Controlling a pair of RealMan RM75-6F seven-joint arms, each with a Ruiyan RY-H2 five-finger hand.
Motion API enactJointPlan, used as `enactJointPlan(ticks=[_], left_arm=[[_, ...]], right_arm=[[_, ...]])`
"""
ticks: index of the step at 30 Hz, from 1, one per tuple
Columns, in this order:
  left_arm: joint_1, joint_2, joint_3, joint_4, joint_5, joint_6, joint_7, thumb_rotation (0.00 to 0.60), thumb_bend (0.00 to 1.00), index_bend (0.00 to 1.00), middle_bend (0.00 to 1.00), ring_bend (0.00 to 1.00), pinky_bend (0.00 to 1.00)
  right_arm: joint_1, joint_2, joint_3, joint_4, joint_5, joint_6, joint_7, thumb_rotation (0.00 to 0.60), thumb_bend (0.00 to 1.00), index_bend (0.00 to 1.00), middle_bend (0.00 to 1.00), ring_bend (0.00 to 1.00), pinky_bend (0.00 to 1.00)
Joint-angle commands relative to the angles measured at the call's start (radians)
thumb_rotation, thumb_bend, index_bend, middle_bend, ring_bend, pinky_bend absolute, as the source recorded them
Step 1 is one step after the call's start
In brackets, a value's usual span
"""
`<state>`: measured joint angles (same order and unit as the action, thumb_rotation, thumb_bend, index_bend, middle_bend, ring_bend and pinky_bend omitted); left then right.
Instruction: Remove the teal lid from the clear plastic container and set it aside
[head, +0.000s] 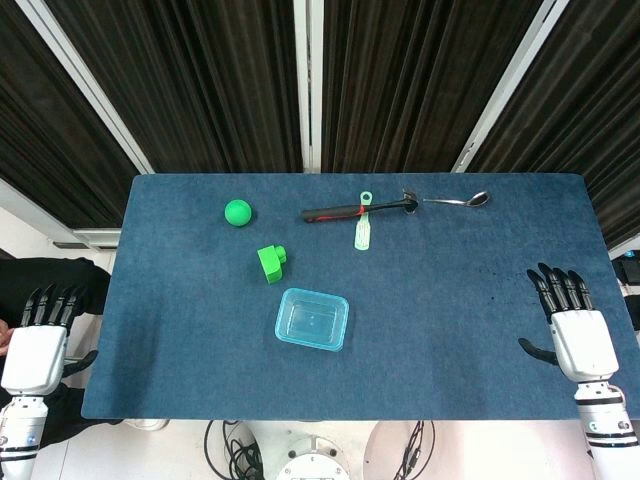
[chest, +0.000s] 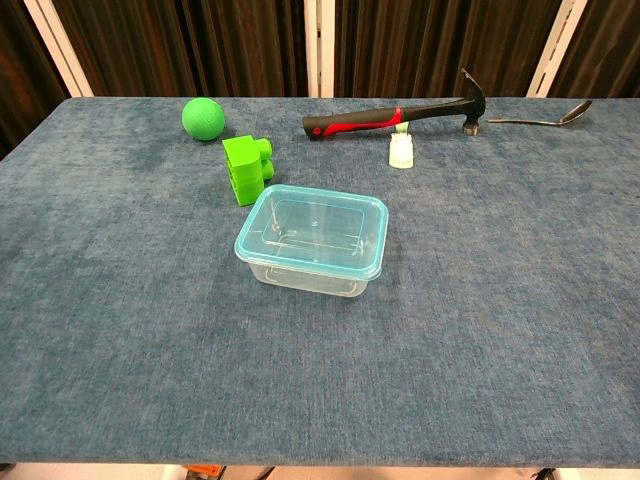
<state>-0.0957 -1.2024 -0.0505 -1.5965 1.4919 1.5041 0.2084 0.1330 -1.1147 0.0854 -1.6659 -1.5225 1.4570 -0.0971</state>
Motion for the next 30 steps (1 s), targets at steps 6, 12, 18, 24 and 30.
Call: enactJointPlan(ticks=[6,12,18,24,30], left_arm=[[-0.025,-0.019,0.006,0.01,0.011,-0.038,0.002,0.6,0.11,0.07,0.09,0.0,0.0],[-0.122,-0.043,0.019,-0.009,0.079,-0.166,-0.041,0.6,0.11,0.07,0.09,0.0,0.0],[-0.285,-0.094,0.004,-0.05,0.143,-0.356,-0.026,0.6,0.11,0.07,0.09,0.0,0.0],[-0.432,-0.148,-0.053,-0.096,0.076,-0.55,-0.005,0.6,0.11,0.07,0.05,0.0,0.0],[-0.569,-0.226,-0.125,-0.111,-0.061,-0.708,0.039,0.6,0.11,0.05,0.03,0.0,0.0]], right_arm=[[0.003,0.008,-0.001,-0.01,-0.005,-0.002,-0.003,0.6,0.0,0.0,0.03,0.0,0.0],[0.018,0.001,0.008,0.0,-0.014,-0.005,0.009,0.6,0.0,0.0,0.03,0.0,0.0],[0.039,0.003,0.011,-0.001,-0.034,-0.017,0.007,0.6,0.0,0.0,0.03,0.0,0.0],[0.053,0.005,0.013,0.001,-0.039,-0.028,0.011,0.6,0.0,0.0,0.03,0.0,0.0],[0.057,0.008,0.007,0.005,-0.047,-0.028,0.02,0.6,0.0,0.0,0.03,0.0,0.0]])
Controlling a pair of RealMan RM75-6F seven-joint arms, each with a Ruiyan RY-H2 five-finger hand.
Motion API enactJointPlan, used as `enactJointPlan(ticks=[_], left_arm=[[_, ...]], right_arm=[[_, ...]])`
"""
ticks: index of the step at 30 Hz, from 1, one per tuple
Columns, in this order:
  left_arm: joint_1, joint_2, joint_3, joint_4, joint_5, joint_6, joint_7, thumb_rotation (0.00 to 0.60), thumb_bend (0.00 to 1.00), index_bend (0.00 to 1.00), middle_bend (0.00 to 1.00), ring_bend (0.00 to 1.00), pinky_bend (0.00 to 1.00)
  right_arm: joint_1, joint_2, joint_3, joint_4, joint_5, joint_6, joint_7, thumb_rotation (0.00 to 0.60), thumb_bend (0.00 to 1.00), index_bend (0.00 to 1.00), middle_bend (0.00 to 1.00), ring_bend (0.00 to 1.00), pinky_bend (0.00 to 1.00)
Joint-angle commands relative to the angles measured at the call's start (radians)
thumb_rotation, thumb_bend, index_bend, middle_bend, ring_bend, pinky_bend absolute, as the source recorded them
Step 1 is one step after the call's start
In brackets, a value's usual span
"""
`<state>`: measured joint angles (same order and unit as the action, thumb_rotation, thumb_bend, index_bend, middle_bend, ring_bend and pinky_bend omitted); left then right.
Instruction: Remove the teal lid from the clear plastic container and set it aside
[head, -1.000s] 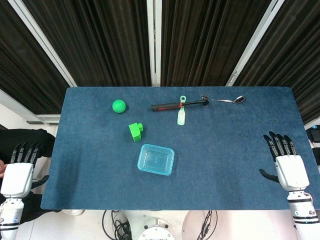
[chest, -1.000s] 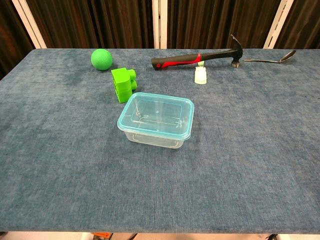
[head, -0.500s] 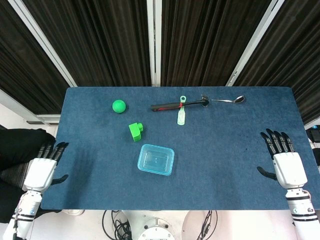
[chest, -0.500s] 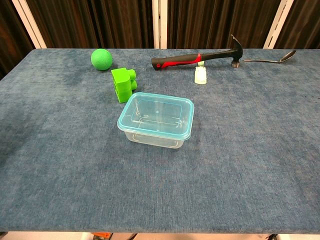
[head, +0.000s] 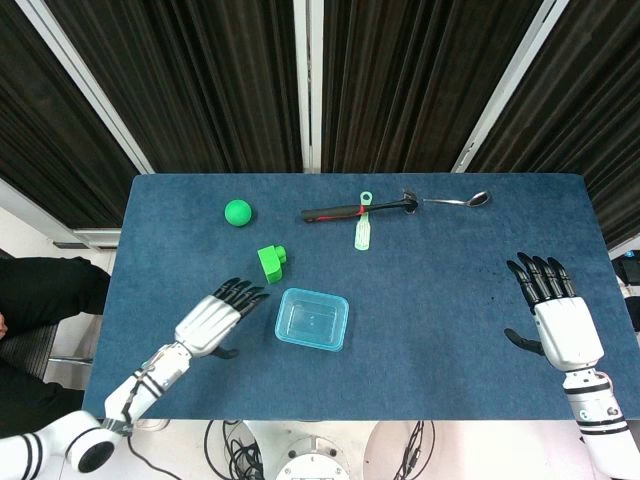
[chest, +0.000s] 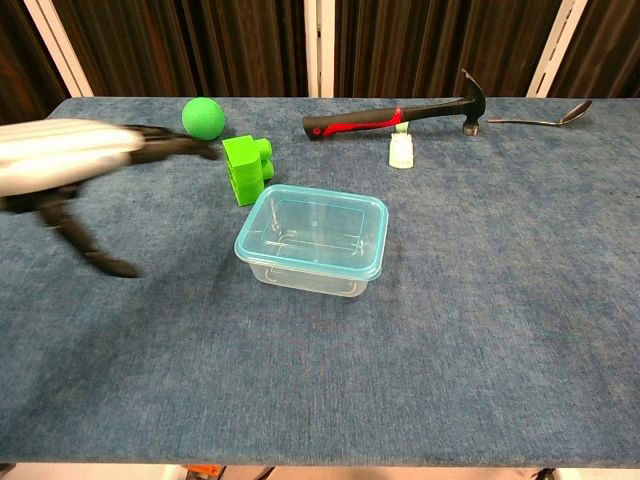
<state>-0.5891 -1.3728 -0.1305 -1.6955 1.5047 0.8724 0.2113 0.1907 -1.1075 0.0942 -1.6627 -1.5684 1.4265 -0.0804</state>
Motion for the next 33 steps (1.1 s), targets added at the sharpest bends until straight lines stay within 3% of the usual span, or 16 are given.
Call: enactJointPlan(ticks=[1,7,13,22,33], left_arm=[[-0.093,-0.068,-0.05,-0.01,-0.09,-0.092,0.046,0.6,0.11,0.05,0.02,0.0,0.0],[-0.196,-0.129,-0.081,0.005,-0.226,-0.183,0.125,0.6,0.11,0.04,0.01,0.0,0.0],[-0.287,-0.132,-0.109,-0.002,-0.412,-0.21,0.222,0.6,0.11,0.02,0.0,0.0,0.0],[-0.396,-0.087,-0.084,-0.018,-0.689,-0.229,0.246,0.6,0.11,0.01,0.0,0.0,0.0],[-0.461,-0.087,-0.028,-0.003,-0.771,-0.229,0.205,0.6,0.11,0.01,0.0,0.0,0.01]], right_arm=[[-0.002,0.002,-0.003,0.003,-0.001,0.003,0.005,0.6,0.0,0.0,0.03,0.0,0.0],[-0.01,-0.001,-0.012,0.018,0.0,0.012,0.028,0.6,0.0,0.0,0.03,0.0,0.0],[-0.02,-0.006,-0.021,0.036,-0.005,0.024,0.05,0.6,0.0,0.0,0.03,0.0,0.0],[-0.009,-0.016,-0.041,0.042,-0.051,0.018,0.071,0.6,0.0,0.0,0.03,0.0,0.0],[0.08,-0.079,-0.051,0.048,-0.122,-0.071,0.101,0.6,0.0,0.0,0.03,0.0,0.0]])
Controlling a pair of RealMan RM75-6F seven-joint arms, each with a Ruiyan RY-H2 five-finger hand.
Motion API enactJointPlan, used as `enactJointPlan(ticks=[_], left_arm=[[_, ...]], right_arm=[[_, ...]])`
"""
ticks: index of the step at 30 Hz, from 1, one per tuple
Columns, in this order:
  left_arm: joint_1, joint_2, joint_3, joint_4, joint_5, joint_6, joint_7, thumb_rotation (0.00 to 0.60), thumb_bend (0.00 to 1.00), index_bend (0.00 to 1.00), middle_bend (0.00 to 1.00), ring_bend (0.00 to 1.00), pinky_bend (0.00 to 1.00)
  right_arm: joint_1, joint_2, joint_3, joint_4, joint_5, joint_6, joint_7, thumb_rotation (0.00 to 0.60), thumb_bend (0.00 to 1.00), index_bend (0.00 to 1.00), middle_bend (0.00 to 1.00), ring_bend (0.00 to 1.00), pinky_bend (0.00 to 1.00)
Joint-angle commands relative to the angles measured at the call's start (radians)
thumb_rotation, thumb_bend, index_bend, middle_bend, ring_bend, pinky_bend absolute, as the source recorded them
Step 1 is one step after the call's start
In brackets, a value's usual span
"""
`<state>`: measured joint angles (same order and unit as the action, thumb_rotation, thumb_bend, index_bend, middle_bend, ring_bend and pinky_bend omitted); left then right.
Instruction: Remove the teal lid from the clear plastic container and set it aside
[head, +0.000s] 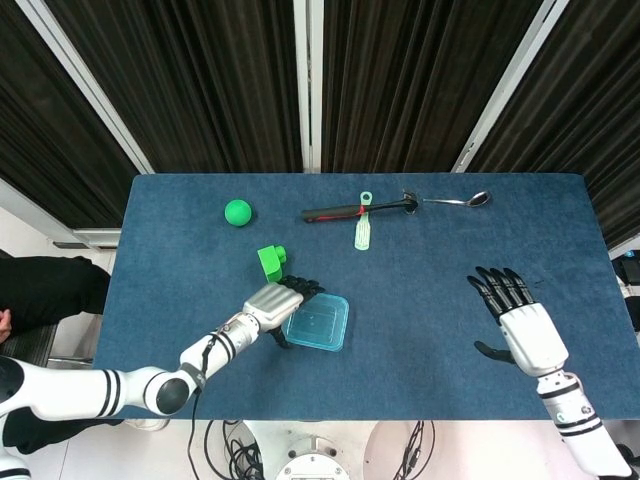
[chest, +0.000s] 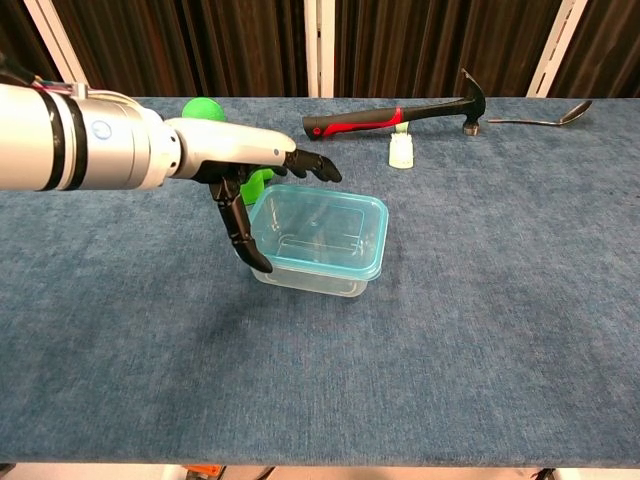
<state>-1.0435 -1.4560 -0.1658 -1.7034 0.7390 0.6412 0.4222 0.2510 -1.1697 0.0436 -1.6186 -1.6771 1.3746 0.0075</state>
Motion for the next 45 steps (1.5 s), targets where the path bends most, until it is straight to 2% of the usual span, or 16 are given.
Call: enactJointPlan(ticks=[1,7,11,13,17,20,23,27,33,38,45], left_arm=[[-0.01,-0.006,0.013,0.008,-0.006,0.005,-0.01,0.6,0.11,0.01,0.0,0.0,0.01],[-0.024,-0.034,0.031,0.035,-0.001,0.022,-0.036,0.6,0.11,0.01,0.0,0.0,0.04],[-0.029,-0.068,0.034,0.06,0.02,0.041,-0.05,0.6,0.11,0.09,0.12,0.06,0.18],[-0.033,-0.088,0.034,0.076,0.029,0.047,-0.059,0.6,0.11,0.13,0.17,0.1,0.21],[-0.04,-0.121,0.028,0.105,0.046,0.051,-0.077,0.6,0.11,0.18,0.22,0.14,0.22],[-0.045,-0.141,0.023,0.123,0.059,0.053,-0.091,0.6,0.11,0.19,0.22,0.14,0.22],[-0.05,-0.16,0.019,0.141,0.072,0.053,-0.105,0.6,0.11,0.19,0.22,0.14,0.22],[-0.06,-0.186,0.01,0.167,0.086,0.048,-0.119,0.6,0.11,0.19,0.22,0.14,0.21],[-0.084,-0.212,-0.003,0.203,0.088,0.025,-0.136,0.6,0.11,0.18,0.22,0.14,0.21],[-0.093,-0.218,-0.002,0.215,0.08,0.02,-0.141,0.6,0.11,0.18,0.22,0.14,0.21],[-0.104,-0.216,0.004,0.209,0.068,0.023,-0.136,0.6,0.11,0.17,0.21,0.14,0.21]], right_arm=[[0.033,-0.029,-0.001,0.008,-0.02,-0.032,0.018,0.6,0.0,0.0,0.03,0.0,0.0],[0.102,-0.115,0.005,0.049,-0.036,-0.097,0.064,0.6,0.0,0.0,0.03,0.0,0.0],[0.154,-0.188,0.009,0.098,-0.044,-0.142,0.116,0.6,0.0,0.0,0.03,0.0,0.0],[0.181,-0.231,0.011,0.127,-0.053,-0.156,0.14,0.6,0.0,0.0,0.03,0.0,0.0],[0.225,-0.305,0.011,0.181,-0.069,-0.178,0.172,0.6,0.0,0.0,0.03,0.0,0.0],[0.251,-0.347,0.009,0.216,-0.074,-0.187,0.188,0.6,0.0,0.0,0.03,0.0,0.0],[0.265,-0.385,0.003,0.257,-0.088,-0.171,0.211,0.6,0.0,0.0,0.03,0.0,0.0],[0.266,-0.45,-0.009,0.356,-0.126,-0.092,0.262,0.6,0.0,0.0,0.05,0.0,0.0],[0.268,-0.528,-0.037,0.47,-0.15,-0.036,0.294,0.6,0.0,0.0,0.01,0.0,0.0],[0.266,-0.57,-0.059,0.531,-0.157,-0.005,0.329,0.6,0.0,0.0,0.0,0.0,0.0],[0.262,-0.582,-0.078,0.565,-0.153,0.02,0.344,0.6,0.0,0.0,0.0,0.0,0.0]])
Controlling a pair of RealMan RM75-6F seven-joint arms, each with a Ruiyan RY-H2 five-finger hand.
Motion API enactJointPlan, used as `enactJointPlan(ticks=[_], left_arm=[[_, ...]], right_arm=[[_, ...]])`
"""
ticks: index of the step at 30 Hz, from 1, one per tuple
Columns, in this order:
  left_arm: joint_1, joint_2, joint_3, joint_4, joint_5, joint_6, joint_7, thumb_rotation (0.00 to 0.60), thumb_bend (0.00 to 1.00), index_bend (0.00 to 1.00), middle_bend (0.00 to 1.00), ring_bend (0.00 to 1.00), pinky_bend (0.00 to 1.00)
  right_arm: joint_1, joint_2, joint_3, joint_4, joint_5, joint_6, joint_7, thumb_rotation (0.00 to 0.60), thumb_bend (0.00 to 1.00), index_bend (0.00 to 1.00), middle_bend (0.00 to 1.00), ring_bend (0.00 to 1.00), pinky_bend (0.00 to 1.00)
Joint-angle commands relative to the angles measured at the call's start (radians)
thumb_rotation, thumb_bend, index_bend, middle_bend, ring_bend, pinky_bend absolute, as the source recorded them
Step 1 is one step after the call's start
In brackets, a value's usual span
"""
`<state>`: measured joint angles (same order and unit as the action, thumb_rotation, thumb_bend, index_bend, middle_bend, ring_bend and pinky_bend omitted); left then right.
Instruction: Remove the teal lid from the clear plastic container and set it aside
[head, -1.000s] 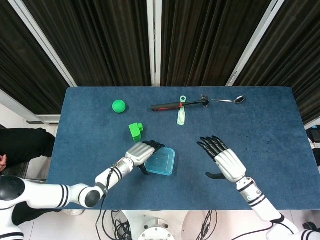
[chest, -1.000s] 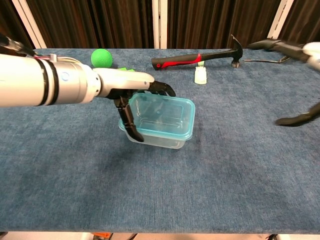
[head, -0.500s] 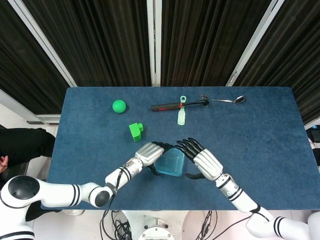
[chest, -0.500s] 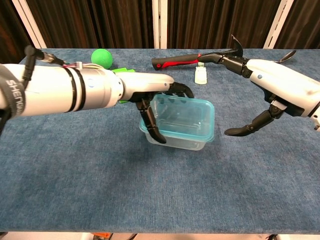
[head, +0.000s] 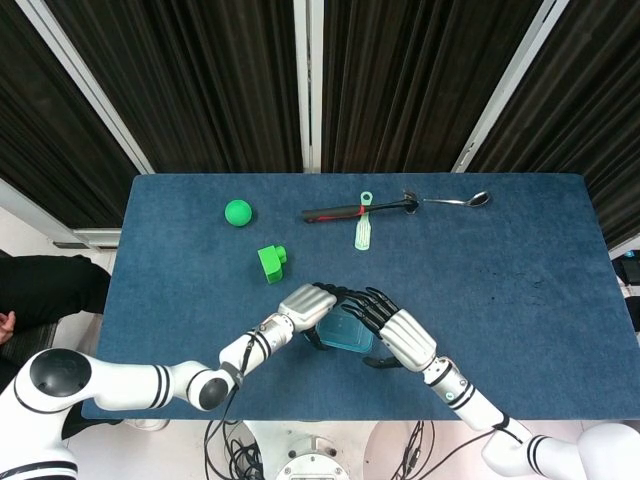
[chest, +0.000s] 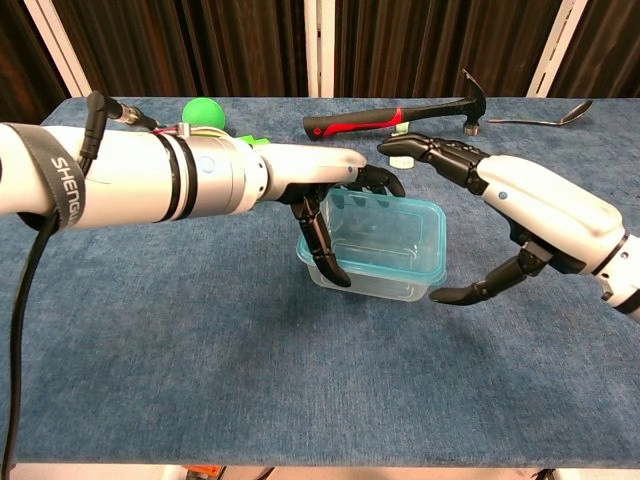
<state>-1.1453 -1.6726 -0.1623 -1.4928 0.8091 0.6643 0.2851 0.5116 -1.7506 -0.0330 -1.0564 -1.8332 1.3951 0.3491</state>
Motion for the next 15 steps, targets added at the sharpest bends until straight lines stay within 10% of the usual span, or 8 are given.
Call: enactJointPlan(ticks=[1,15], left_arm=[[-0.004,0.0,0.002,-0.002,-0.003,0.0,0.002,0.6,0.11,0.17,0.21,0.14,0.21],[-0.016,-0.001,0.012,-0.005,-0.02,0.006,0.003,0.6,0.11,0.17,0.21,0.14,0.21]], right_arm=[[0.003,-0.001,-0.002,0.005,0.005,-0.001,0.001,0.6,0.0,0.0,0.0,0.0,0.0],[0.025,0.0,-0.006,0.012,0.031,-0.022,-0.012,0.6,0.0,0.0,0.0,0.0,0.0]])
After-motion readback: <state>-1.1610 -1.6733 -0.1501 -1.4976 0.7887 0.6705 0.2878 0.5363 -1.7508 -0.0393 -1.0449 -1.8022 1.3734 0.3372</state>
